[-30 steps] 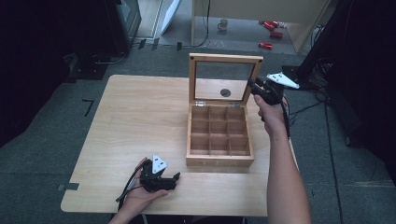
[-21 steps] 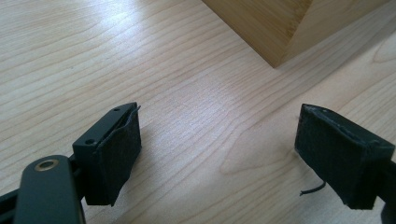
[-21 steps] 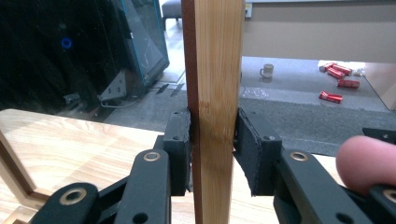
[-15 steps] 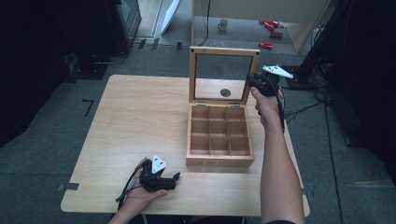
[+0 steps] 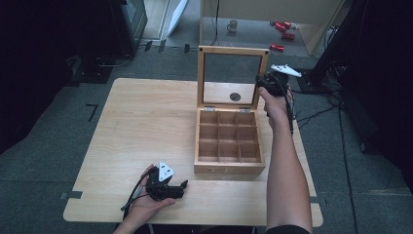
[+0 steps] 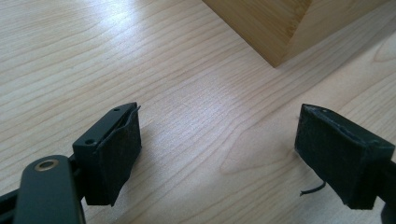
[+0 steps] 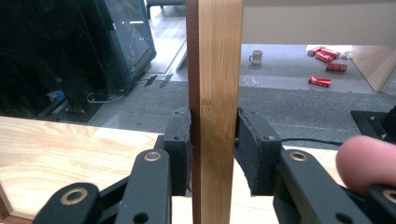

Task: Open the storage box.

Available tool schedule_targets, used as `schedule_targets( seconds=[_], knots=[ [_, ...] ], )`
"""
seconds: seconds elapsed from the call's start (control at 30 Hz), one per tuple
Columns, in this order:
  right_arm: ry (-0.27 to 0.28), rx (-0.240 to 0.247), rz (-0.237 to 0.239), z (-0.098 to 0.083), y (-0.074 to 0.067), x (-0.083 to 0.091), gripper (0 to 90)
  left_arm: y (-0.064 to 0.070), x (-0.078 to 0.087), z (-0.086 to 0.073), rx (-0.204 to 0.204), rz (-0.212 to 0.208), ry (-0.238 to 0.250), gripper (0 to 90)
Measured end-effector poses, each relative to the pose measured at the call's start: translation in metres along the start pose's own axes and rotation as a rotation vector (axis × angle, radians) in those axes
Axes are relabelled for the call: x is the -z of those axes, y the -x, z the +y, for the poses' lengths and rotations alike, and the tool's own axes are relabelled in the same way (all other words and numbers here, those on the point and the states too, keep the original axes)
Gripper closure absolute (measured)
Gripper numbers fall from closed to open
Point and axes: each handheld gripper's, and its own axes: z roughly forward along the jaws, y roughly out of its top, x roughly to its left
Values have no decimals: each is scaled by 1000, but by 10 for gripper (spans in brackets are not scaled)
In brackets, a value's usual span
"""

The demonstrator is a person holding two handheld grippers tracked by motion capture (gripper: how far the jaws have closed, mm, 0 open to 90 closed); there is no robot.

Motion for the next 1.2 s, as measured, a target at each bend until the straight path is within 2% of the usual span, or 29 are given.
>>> schedule_targets(
  seconds=[0.13,0.2,0.27,0.3,0.4,0.43,0.53,0.57,0.67,0.8,0.83,0.93,1.03,1.2],
  knots=[
    [-2,-9,15,0,1,2,669,0,0,0,0,0,0,150],
    [5,-4,34,-1,1,5,601,0,0,0,-2,2,1,150],
    [3,-6,51,-1,1,7,574,0,0,0,-3,3,1,150],
    [7,5,68,-1,1,12,521,0,0,0,-5,5,0,150],
    [8,12,69,-1,0,17,481,0,0,0,-9,7,-3,150],
    [9,8,75,-1,0,24,450,1,0,0,-11,8,-3,150],
    [11,13,90,-3,-1,30,430,1,0,0,-10,9,-5,150],
    [6,38,100,-6,-2,37,409,1,-1,0,-10,8,-3,150],
    [3,53,111,-11,-4,44,389,2,-1,0,-11,10,-4,150],
    [-13,75,127,-26,-4,56,341,2,-1,1,-13,12,-3,150],
    [-26,81,126,-34,-2,62,312,2,-1,1,-17,12,-6,150],
    [-48,82,126,-42,0,68,269,2,-1,1,-23,14,-9,150],
    [-75,82,140,-57,5,82,176,3,-1,1,-24,18,-11,150],
    [-89,86,143,-79,10,102,122,3,-1,1,-28,19,-12,150]
  ],
)
